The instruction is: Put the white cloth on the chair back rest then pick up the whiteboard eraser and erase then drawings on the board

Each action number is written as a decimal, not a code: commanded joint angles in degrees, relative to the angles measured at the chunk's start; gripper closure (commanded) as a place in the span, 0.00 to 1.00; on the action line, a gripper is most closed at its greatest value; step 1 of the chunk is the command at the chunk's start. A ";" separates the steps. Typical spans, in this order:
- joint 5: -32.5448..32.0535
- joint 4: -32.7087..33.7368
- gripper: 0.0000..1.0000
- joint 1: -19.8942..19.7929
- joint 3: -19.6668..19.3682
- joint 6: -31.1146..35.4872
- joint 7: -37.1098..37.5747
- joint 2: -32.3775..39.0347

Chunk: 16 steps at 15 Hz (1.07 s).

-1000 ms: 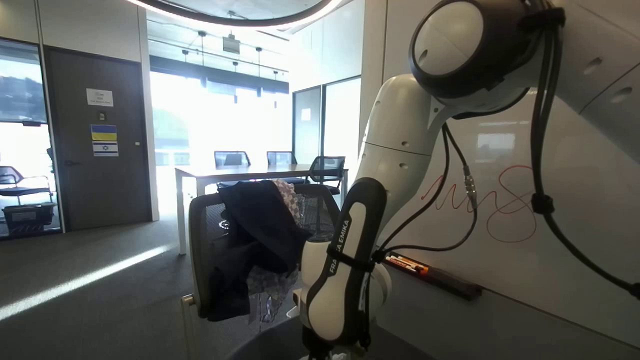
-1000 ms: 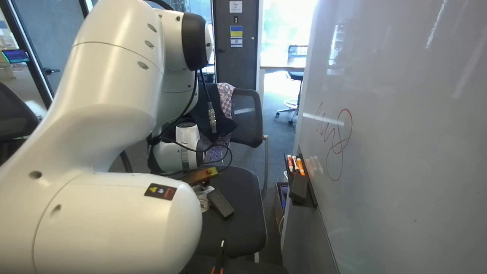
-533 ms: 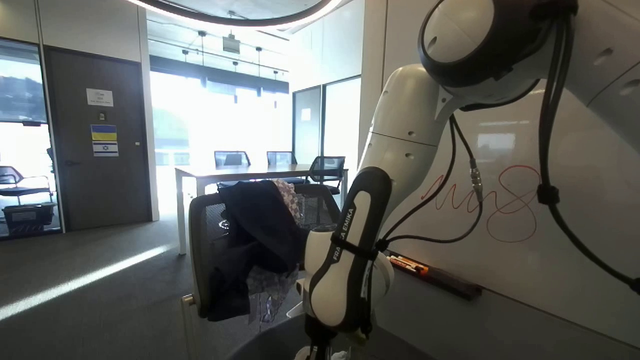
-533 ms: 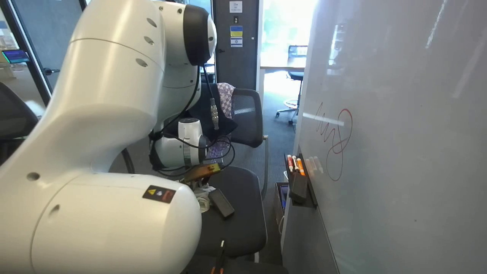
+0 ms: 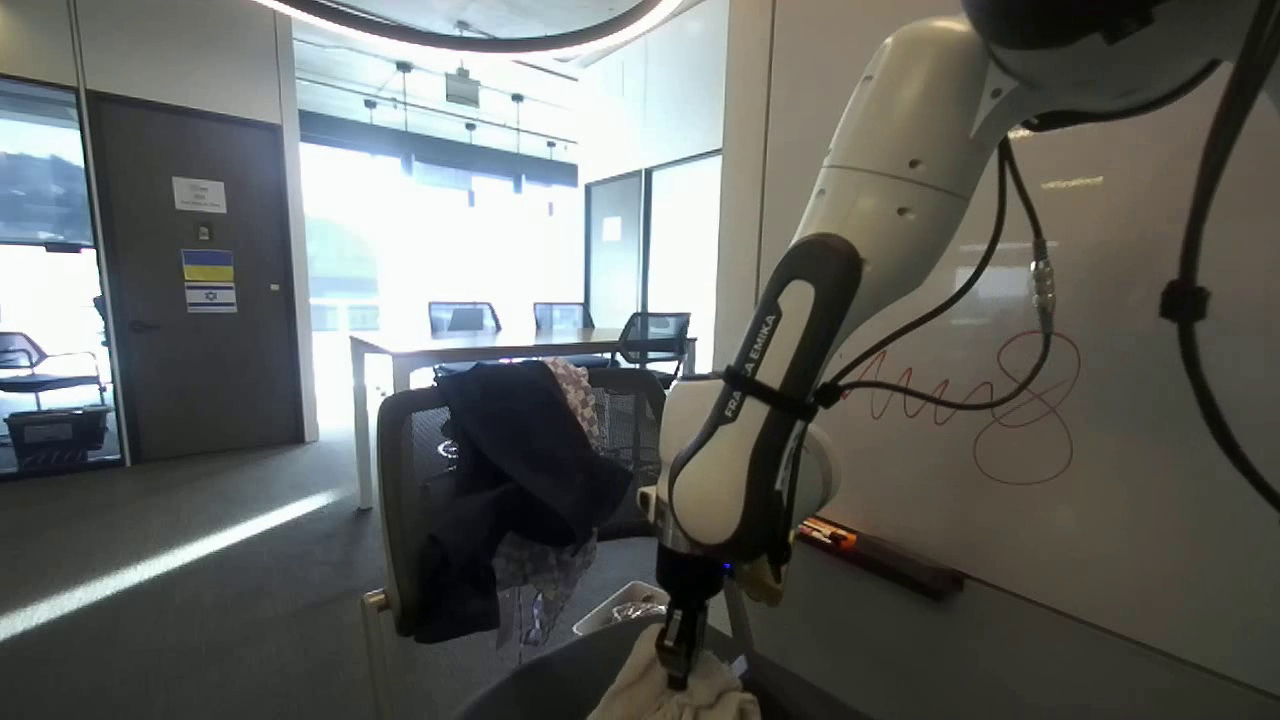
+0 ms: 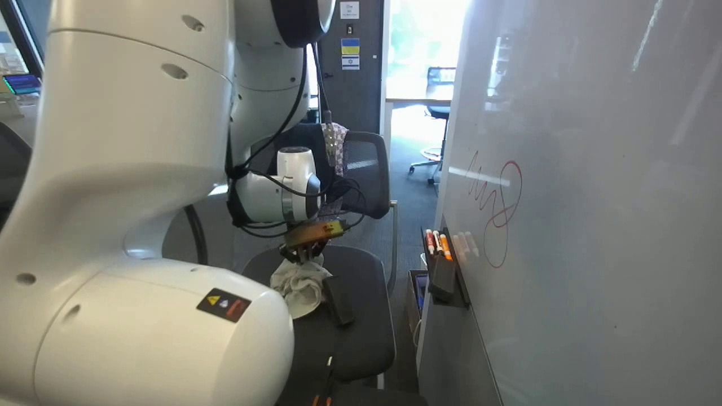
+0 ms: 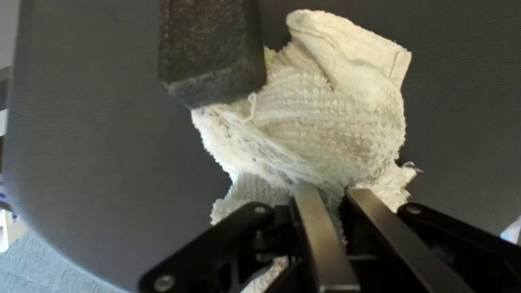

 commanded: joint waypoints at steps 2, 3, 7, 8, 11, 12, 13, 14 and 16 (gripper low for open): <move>1.59 -8.13 0.90 -0.75 -0.59 0.84 0.53 -17.09; 2.20 -8.86 0.90 -0.60 -0.81 1.30 0.70 -20.19; -0.71 -9.33 0.90 1.32 -4.11 0.67 5.39 -32.45; -1.52 -8.68 0.90 1.29 -4.41 0.17 6.68 -35.10; -6.17 -5.01 0.90 -2.54 -1.49 -1.97 13.05 -41.98; -7.40 -3.17 0.90 -3.33 -0.59 -3.59 14.28 -43.71; -9.18 -1.05 0.90 -4.34 0.64 -5.14 16.26 -45.15; -9.74 1.44 0.90 -4.54 1.45 -7.41 16.98 -46.18; -12.06 7.67 0.90 -3.82 2.69 -12.71 18.28 -46.71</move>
